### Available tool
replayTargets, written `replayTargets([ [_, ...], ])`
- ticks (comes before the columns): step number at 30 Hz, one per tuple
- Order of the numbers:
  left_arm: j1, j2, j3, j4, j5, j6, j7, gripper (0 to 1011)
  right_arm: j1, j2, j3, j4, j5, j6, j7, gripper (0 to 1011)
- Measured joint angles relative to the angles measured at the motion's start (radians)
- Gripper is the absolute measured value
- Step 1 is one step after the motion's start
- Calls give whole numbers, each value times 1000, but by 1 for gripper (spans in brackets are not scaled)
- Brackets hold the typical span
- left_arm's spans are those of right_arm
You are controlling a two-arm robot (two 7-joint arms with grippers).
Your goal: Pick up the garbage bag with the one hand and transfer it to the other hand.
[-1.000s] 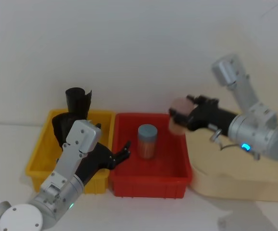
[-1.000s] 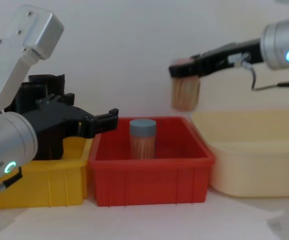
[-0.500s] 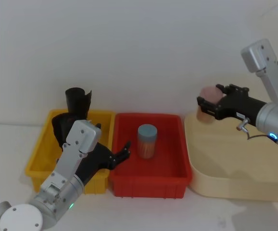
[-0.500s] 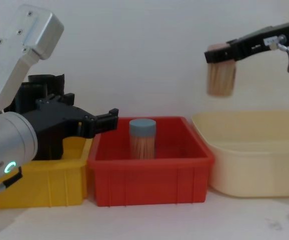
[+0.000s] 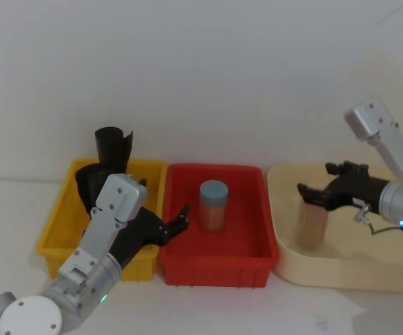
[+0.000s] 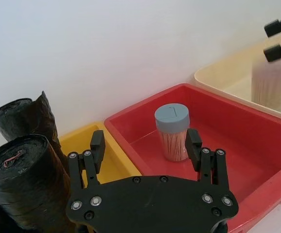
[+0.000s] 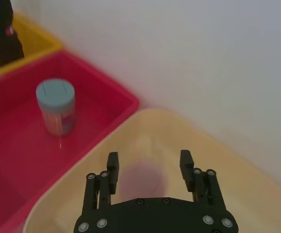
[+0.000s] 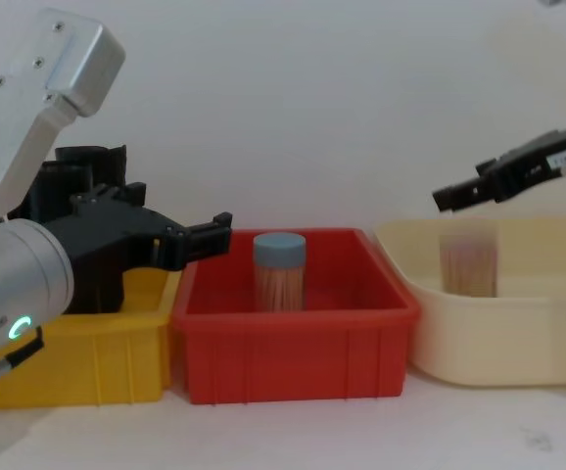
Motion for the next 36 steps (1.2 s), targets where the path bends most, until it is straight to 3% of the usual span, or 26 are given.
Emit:
replayTargets([
  [10,0,0,0,0,0,0,0,1000,-2,12,-19,26,-19,22,15,997],
  [20,-3,0,-2,-1,-6,-3,-17,1001,-3,17,-28,38,-27,30,21,1000],
  [28,-13,12,-16,-26,-53,0,-79,1000,-3,19,-31,43,-31,34,23,1000],
  [36,13,43,-50,-105,-118,68,-126,1000,-4,20,-33,45,-33,36,24,1000],
])
